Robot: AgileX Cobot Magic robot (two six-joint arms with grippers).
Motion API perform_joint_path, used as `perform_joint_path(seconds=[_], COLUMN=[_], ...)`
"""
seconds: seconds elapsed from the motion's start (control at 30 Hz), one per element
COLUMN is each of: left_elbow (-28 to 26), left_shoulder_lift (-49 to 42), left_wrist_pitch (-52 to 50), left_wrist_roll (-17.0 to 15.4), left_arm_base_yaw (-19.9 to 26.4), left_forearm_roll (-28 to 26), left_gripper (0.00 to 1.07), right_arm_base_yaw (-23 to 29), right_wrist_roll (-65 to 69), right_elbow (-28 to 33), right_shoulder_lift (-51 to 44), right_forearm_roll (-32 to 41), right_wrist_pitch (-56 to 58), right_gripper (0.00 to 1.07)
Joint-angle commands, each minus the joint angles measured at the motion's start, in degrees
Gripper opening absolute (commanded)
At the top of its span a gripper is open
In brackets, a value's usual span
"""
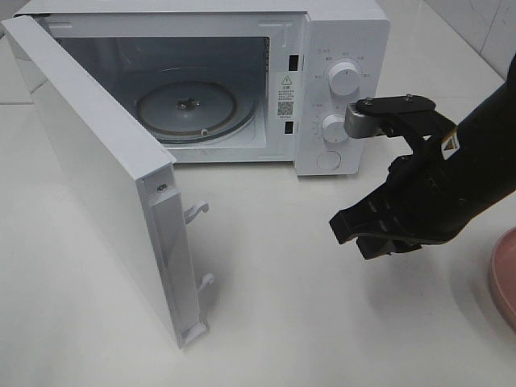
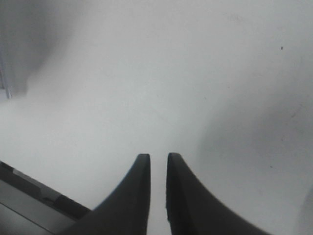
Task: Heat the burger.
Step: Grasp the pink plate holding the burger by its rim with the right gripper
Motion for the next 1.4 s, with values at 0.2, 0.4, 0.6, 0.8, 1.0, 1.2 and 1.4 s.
perform_joint_path(seconds=[0.2, 0.4, 0.6, 0.8, 1.0, 1.2, 1.4], left_elbow=[0.0, 0.0, 0.0, 0.0, 0.0, 0.0, 0.0], left_shoulder_lift=[-1.15, -1.15, -1.15, -1.15, -1.15, -1.15, -1.15], left_wrist_pitch=[-0.69, -0.69, -0.69, -0.69, -0.69, -0.69, -0.69], left_wrist_roll=[0.0, 0.0, 0.0, 0.0, -0.06, -0.06, -0.06], left_arm_base_yaw=[-0.06, -0.06, -0.06, -0.06, -0.06, -0.06, -0.06], left_forearm_roll=[-0.23, -0.23, -0.23, -0.23, -0.23, -0.23, -0.23], left_gripper=[1.0, 1.0, 1.0, 1.0, 1.0, 1.0, 1.0], right_arm_base_yaw=[-0.11, -0.11, -0.11, -0.11, -0.11, -0.11, -3.55], right_wrist_roll=[-0.97, -0.74, -0.23, 1.89, 2.41, 4.93, 6.07], right_elbow=[-0.11, -0.11, -0.11, -0.11, -0.06, -0.06, 0.06], right_shoulder_lift=[-5.61, -10.31, -12.43, -13.41, -13.98, -13.98, -13.75], right_forearm_roll=[-5.27, -7.68, -9.8, -10.94, -11.23, -14.15, -15.58], right_wrist_pitch=[7.62, 11.92, 14.67, 16.04, 16.96, 19.14, 20.23], right_gripper=[0.19, 0.34, 0.49, 0.68, 0.86, 0.84, 0.83])
